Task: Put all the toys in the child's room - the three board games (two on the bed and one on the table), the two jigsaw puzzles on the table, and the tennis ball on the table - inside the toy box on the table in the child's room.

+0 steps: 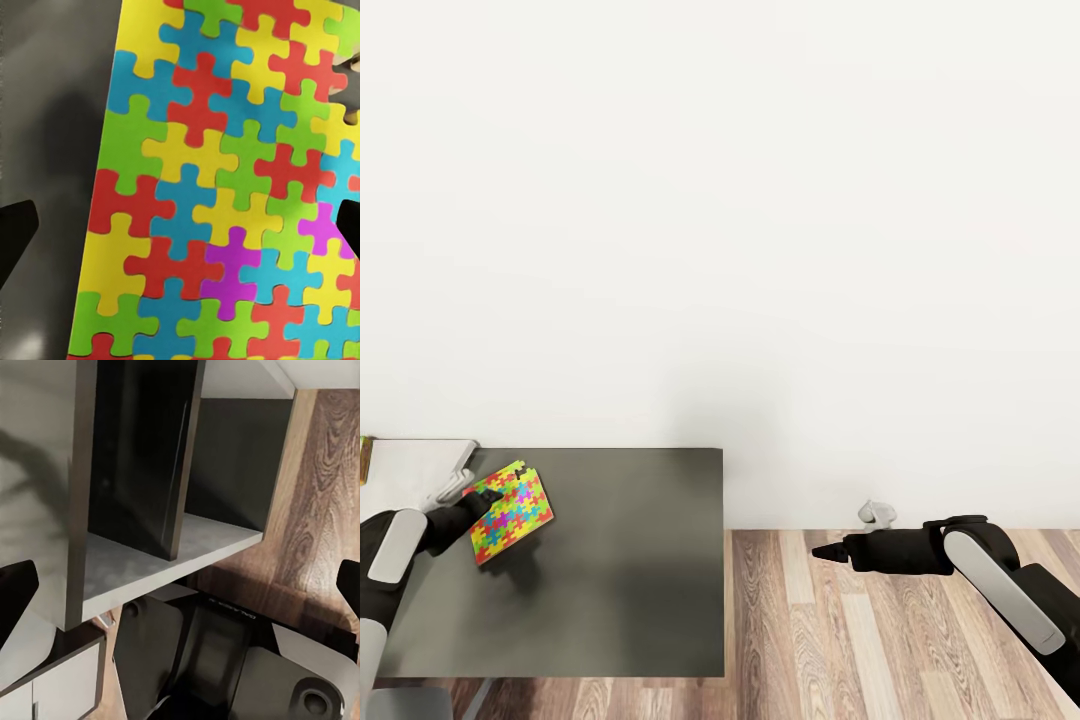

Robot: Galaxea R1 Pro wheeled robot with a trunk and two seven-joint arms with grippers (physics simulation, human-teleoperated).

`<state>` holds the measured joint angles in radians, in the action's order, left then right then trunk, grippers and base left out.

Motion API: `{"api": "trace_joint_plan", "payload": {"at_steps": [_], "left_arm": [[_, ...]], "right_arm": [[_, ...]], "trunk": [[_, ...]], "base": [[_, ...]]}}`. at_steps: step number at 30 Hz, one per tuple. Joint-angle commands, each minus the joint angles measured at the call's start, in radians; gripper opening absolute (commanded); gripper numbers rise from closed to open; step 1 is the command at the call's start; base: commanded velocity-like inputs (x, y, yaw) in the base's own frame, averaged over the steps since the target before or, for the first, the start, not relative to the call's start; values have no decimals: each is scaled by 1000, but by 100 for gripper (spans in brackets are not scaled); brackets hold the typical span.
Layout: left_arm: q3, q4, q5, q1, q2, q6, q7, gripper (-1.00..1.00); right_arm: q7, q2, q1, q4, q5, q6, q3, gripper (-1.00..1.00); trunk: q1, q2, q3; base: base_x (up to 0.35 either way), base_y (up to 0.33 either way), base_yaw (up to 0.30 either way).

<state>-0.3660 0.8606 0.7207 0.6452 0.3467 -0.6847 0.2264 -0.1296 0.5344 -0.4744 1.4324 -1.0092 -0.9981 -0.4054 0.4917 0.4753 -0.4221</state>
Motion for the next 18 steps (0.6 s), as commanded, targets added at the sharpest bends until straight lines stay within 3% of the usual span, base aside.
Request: {"api": "trace_joint_plan", "payload": {"at_steps": [1, 18], "left_arm": [[-1, -1, 10, 1, 0, -4, 8, 100], [1, -20, 10, 5, -1, 0, 8, 100]], "right_arm": [[-10, 1, -1, 0, 10, -2, -1, 100], [-10, 1, -1, 0, 10, -2, -1, 100]], "trunk": [[0, 2, -1], [0, 2, -1]], "base": [[0, 0, 0], [0, 0, -7]]}}
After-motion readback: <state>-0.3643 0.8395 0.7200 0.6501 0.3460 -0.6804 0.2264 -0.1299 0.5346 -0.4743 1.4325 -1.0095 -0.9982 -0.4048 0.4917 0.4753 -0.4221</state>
